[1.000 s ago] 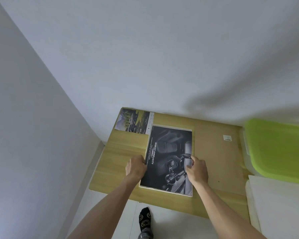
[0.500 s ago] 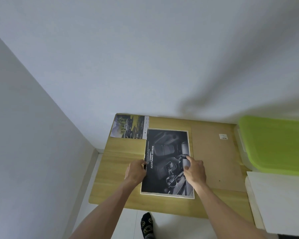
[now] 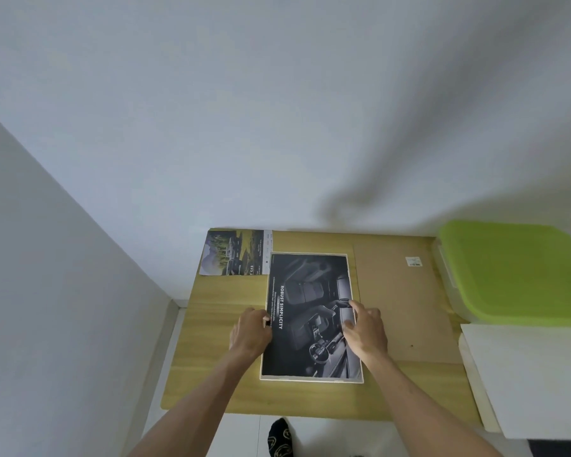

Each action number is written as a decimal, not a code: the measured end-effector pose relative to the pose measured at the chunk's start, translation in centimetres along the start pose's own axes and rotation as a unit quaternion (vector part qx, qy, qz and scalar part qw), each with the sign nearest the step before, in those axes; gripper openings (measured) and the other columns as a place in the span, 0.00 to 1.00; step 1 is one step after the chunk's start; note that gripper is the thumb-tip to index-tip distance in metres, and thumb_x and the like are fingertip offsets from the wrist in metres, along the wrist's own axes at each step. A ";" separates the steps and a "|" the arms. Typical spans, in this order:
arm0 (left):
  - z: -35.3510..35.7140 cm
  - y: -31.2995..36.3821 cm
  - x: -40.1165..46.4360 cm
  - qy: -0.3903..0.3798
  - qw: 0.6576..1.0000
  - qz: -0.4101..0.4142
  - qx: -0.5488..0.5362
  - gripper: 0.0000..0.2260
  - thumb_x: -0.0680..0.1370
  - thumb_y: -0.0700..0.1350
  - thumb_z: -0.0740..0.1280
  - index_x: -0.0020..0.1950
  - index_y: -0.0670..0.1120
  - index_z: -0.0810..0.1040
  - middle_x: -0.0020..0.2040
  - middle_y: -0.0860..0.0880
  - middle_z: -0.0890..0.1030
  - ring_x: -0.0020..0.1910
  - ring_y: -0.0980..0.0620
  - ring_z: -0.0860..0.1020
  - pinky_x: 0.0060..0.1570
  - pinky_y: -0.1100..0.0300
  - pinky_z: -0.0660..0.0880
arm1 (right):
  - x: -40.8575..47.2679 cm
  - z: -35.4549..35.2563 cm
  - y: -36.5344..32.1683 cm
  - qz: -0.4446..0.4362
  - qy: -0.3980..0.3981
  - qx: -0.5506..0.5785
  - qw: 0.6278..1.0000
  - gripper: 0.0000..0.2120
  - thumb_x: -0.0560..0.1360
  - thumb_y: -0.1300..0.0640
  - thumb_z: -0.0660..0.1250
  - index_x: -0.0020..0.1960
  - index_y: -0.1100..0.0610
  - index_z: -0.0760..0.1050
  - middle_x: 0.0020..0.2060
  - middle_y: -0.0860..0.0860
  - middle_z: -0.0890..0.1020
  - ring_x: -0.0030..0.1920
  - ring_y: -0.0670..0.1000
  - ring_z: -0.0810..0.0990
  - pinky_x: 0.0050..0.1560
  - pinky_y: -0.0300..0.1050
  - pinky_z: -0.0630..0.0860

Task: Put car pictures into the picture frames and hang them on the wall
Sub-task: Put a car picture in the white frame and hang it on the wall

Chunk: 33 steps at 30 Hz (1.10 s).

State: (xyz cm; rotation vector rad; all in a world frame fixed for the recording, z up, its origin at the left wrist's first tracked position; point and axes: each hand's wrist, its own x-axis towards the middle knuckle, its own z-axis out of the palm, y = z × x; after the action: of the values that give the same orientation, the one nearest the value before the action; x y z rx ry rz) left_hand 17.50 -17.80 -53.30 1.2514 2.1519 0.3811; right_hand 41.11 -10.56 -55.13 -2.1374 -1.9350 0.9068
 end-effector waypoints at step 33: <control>12.9 22.5 0.7 -0.015 0.944 -0.174 -0.278 0.26 0.70 0.38 0.71 0.68 0.42 0.73 0.59 0.44 0.79 0.54 0.45 0.79 0.51 0.55 0.77 | 5.8 -12.1 14.8 0.121 -0.010 0.077 0.990 0.29 0.76 0.54 0.64 0.75 0.56 0.61 0.69 0.62 0.68 0.69 0.63 0.65 0.61 0.54 0.70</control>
State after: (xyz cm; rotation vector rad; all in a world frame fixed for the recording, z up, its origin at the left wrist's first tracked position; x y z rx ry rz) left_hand 40.74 -6.42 -51.66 0.5469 1.9854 0.7441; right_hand 59.97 -4.10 -54.23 -2.3116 -1.5780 1.0814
